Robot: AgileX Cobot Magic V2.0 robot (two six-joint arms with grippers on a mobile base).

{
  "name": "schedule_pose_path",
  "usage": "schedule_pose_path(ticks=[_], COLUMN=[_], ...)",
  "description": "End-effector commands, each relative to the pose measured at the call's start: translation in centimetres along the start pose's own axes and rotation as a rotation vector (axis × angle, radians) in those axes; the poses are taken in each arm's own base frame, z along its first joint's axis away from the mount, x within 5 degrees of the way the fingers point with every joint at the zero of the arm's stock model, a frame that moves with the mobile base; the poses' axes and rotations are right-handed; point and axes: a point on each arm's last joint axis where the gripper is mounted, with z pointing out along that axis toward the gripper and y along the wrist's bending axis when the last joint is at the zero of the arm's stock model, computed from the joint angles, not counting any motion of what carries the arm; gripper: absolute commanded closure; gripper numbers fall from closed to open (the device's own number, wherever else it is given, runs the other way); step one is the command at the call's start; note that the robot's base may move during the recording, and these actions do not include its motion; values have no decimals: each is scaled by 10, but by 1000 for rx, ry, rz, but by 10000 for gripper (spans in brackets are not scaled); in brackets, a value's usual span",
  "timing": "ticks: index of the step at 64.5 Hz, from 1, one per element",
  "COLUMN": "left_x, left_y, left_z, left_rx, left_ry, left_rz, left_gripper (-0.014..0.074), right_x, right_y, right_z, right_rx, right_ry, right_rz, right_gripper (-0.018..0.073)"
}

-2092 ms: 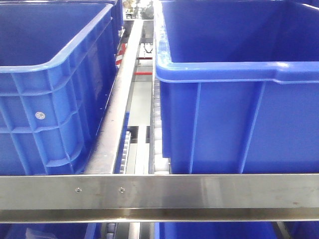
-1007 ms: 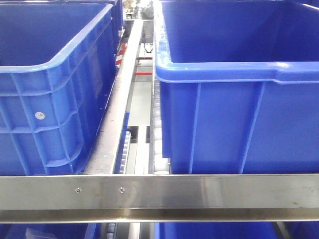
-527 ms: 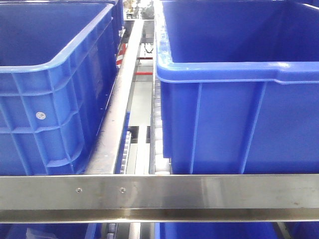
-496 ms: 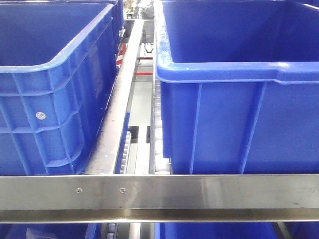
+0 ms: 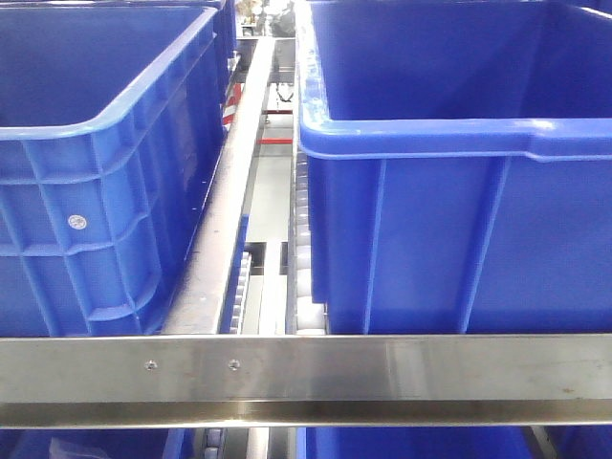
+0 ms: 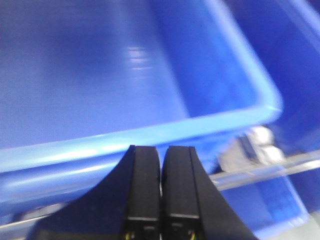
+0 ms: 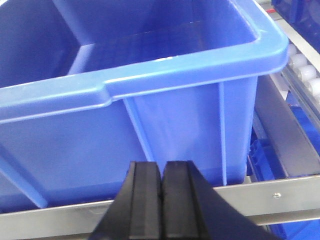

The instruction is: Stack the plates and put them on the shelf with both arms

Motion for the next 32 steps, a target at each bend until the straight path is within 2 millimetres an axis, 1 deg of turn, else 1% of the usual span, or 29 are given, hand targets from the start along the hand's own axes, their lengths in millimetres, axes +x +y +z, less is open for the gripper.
schedule_pose_path(ticks=[1, 10, 15, 19, 26, 32], left_x=[-15, -16, -16, -19, -23, -18], left_y=[-6, -4, -3, -2, 7, 13], left_z=[-4, -4, -4, -5, -8, -15], left_rx=[51, 20, 15, 7, -69, -124], left_ry=[-100, -113, -115, -148, -211, -281], left_rz=[2, 99, 99, 79, 5, -47], left_gripper=[510, 510, 510, 510, 510, 510], right_x=[-9, -9, -9, -9, -9, -9], right_y=[2, 2, 2, 2, 2, 2], right_z=[-2, -2, -2, -2, -2, -2], right_rx=[-22, -22, -22, -22, -22, -22], right_ry=[-111, -111, -111, -111, -111, -111], right_rz=[-1, -1, -1, -1, -1, -1], right_gripper=[528, 528, 528, 528, 528, 528])
